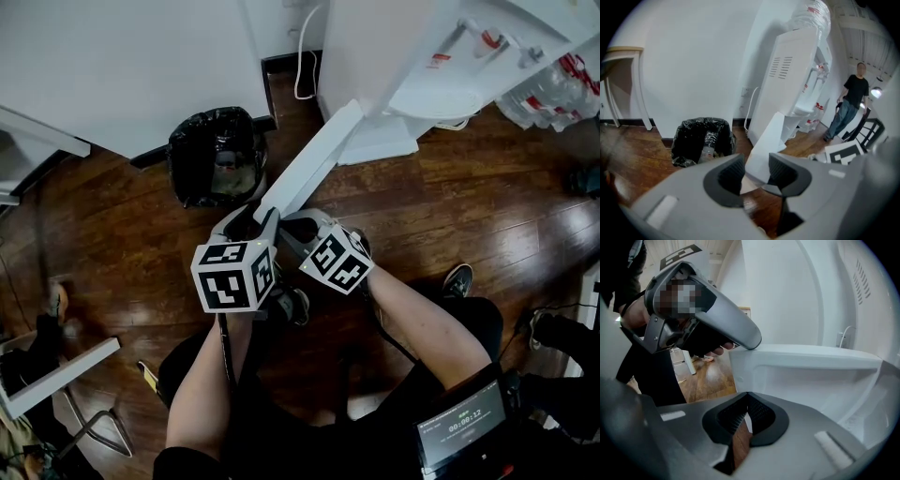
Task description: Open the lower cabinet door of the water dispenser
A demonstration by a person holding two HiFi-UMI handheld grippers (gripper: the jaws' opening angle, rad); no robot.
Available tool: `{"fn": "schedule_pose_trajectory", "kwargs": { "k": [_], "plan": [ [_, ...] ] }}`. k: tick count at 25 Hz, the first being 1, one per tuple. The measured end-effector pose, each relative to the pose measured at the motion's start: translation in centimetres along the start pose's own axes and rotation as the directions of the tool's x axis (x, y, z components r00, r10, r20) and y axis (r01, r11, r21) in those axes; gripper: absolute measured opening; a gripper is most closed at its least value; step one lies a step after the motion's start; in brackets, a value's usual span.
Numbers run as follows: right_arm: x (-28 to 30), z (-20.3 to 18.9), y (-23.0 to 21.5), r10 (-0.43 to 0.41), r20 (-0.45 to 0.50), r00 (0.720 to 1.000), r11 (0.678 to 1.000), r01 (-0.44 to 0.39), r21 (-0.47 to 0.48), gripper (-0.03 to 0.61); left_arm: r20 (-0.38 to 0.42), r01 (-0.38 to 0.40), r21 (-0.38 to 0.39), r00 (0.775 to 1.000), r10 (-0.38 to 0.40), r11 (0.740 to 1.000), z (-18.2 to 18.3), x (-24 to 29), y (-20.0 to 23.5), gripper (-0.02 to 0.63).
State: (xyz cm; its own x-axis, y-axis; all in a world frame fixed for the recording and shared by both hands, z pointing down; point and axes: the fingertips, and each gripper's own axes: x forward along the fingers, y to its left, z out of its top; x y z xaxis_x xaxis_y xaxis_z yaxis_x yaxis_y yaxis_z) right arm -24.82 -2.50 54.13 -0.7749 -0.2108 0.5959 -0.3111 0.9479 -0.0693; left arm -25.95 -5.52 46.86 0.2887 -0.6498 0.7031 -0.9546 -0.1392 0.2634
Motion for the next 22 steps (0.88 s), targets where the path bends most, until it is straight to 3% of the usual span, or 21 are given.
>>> {"fn": "schedule_pose_trajectory", "kwargs": {
  "k": [7,12,14,17,22],
  "plan": [
    [-0.4,-0.4,0.3,0.051,-0.013,0.999,0.998,-0.051,-0.031,0.005,-0.038,0.002,0.008,0.999,-0.001,1.0,-0.2,-0.2,-0.3,0.181],
    [-2.3,-1.5,-1.6,-0.004,-0.027,1.0,1.0,0.004,-0.004,0.006,0.01,-0.023,-0.025,1.0,0.023,0.999,1.4,-1.0,0.2,0.181],
    [-3.7,-1.6,-3.5,-0.059,0.008,0.998,0.997,0.058,0.052,0.006,0.062,-0.061,-0.014,0.996,0.062,0.998,3.0,-1.4,0.3,0.181],
    [-7.4,-0.8,-7.0,-0.183,0.068,0.981,0.975,0.172,0.14,0.006,0.165,-0.112,0.071,0.981,0.099,0.991,6.1,-1.9,-1.3,0.181],
    [-16.2,0.2,-12.0,-0.417,0.172,0.893,0.888,0.359,0.289,0.005,0.247,-0.012,0.19,0.968,-0.036,0.982,8.7,-1.3,-8.7,0.181]
  ]
}}
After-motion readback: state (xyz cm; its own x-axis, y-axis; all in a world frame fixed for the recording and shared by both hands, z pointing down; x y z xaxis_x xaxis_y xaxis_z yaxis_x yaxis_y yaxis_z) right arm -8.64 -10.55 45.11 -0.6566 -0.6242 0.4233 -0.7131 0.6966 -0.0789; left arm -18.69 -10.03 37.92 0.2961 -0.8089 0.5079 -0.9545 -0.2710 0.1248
